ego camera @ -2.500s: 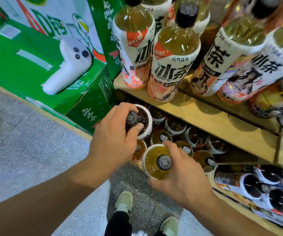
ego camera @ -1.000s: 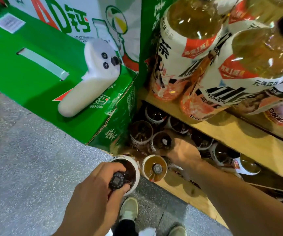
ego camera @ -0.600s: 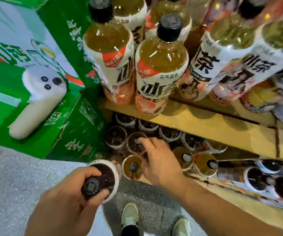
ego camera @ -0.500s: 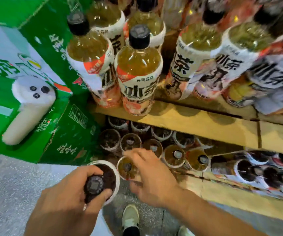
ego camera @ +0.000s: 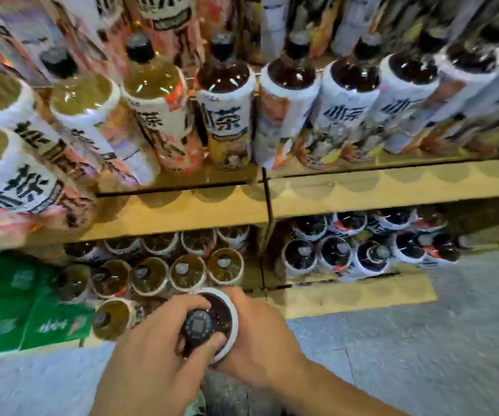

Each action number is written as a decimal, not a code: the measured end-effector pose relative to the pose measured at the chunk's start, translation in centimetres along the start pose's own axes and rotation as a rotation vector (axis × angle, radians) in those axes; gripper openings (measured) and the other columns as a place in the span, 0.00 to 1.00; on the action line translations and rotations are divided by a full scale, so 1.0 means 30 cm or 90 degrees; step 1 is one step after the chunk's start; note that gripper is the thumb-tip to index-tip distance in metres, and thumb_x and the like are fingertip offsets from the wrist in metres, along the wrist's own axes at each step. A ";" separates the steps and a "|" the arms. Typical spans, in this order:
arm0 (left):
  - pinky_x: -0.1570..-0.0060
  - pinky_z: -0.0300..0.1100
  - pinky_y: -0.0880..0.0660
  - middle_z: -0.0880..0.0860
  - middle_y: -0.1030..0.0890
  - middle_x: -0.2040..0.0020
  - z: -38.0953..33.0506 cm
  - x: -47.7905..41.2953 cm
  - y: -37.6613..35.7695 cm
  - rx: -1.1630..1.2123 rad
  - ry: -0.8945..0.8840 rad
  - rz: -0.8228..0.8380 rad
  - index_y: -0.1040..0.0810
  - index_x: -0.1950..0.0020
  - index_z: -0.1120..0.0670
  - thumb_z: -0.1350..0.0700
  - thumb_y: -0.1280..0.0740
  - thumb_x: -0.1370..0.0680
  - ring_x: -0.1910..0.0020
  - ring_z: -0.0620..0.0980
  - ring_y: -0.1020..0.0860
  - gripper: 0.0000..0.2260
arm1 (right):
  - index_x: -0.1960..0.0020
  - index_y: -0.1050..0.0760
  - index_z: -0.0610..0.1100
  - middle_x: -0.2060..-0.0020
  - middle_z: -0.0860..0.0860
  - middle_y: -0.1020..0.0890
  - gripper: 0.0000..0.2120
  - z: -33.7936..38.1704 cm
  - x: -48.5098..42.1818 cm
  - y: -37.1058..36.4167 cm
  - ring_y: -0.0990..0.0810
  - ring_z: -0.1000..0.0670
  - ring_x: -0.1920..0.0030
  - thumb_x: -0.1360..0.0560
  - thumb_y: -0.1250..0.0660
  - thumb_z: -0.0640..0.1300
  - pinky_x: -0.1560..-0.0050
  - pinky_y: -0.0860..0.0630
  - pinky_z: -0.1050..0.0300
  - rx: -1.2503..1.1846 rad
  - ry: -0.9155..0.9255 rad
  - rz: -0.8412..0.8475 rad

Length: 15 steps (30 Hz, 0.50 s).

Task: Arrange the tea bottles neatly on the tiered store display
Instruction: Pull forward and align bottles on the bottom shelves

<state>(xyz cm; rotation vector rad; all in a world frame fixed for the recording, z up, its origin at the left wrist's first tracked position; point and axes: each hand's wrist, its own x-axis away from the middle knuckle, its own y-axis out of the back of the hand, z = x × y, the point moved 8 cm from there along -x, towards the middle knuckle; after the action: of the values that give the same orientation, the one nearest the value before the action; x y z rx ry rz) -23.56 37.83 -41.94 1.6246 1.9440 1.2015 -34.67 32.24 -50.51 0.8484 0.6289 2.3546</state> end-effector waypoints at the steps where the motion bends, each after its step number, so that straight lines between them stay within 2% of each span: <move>1: 0.62 0.25 0.29 0.22 0.27 0.54 -0.063 -0.019 -0.053 -0.002 -0.028 0.020 0.32 0.51 0.25 0.43 0.22 0.35 0.54 0.25 0.27 0.24 | 0.35 0.37 0.59 0.44 0.56 0.20 0.29 -0.076 0.042 0.042 0.20 0.47 0.47 0.31 0.31 0.65 0.49 0.23 0.48 -0.013 -0.038 -0.015; 4: 0.62 0.27 0.30 0.22 0.27 0.56 -0.266 -0.074 -0.230 -0.015 -0.106 0.088 0.33 0.51 0.24 0.39 0.24 0.34 0.58 0.27 0.26 0.21 | 0.39 0.35 0.61 0.48 0.56 0.20 0.29 -0.301 0.171 0.150 0.19 0.47 0.50 0.35 0.33 0.68 0.52 0.21 0.46 -0.040 -0.132 -0.077; 6: 0.60 0.25 0.31 0.20 0.29 0.51 -0.411 -0.099 -0.353 -0.028 -0.162 0.123 0.34 0.48 0.24 0.37 0.28 0.34 0.56 0.24 0.27 0.20 | 0.39 0.33 0.61 0.50 0.57 0.20 0.29 -0.449 0.265 0.227 0.19 0.48 0.52 0.37 0.33 0.69 0.54 0.20 0.47 -0.059 -0.183 -0.125; 9: 0.55 0.18 0.36 0.20 0.28 0.51 -0.629 -0.109 -0.521 -0.014 -0.266 0.159 0.29 0.46 0.33 0.39 0.27 0.33 0.56 0.19 0.30 0.19 | 0.38 0.34 0.60 0.49 0.57 0.20 0.29 -0.652 0.420 0.341 0.19 0.47 0.49 0.34 0.29 0.65 0.54 0.23 0.50 -0.088 -0.255 -0.185; 11: 0.57 0.25 0.30 0.28 0.23 0.56 -0.734 -0.119 -0.626 0.054 -0.279 0.198 0.27 0.45 0.35 0.39 0.27 0.32 0.60 0.28 0.25 0.18 | 0.36 0.35 0.60 0.46 0.56 0.19 0.31 -0.770 0.520 0.406 0.20 0.46 0.45 0.33 0.26 0.63 0.53 0.25 0.52 -0.119 -0.301 -0.218; 12: 0.59 0.30 0.28 0.34 0.21 0.59 -0.778 -0.133 -0.680 0.084 -0.272 0.218 0.27 0.44 0.35 0.36 0.30 0.31 0.61 0.34 0.23 0.17 | 0.35 0.36 0.62 0.45 0.56 0.18 0.33 -0.828 0.565 0.433 0.20 0.47 0.45 0.35 0.25 0.64 0.52 0.25 0.52 -0.146 -0.324 -0.243; 13: 0.61 0.35 0.27 0.38 0.21 0.61 -0.819 -0.154 -0.730 0.107 -0.270 0.220 0.27 0.45 0.36 0.34 0.35 0.29 0.63 0.39 0.23 0.15 | 0.36 0.36 0.64 0.45 0.57 0.18 0.34 -0.880 0.606 0.457 0.20 0.48 0.45 0.36 0.24 0.64 0.52 0.24 0.53 -0.173 -0.343 -0.267; 15: 0.65 0.37 0.30 0.43 0.22 0.65 -0.887 -0.221 -0.825 0.111 -0.257 0.198 0.25 0.50 0.42 0.38 0.38 0.23 0.66 0.42 0.24 0.10 | 0.38 0.37 0.66 0.44 0.59 0.19 0.34 -0.971 0.666 0.491 0.20 0.49 0.44 0.38 0.22 0.65 0.54 0.26 0.55 -0.205 -0.370 -0.300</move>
<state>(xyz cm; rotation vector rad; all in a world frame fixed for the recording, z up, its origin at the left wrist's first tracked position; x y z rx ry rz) -56.37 21.68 -47.04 2.1272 1.6181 0.7327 -72.48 27.17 -53.50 1.0351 0.1686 1.6162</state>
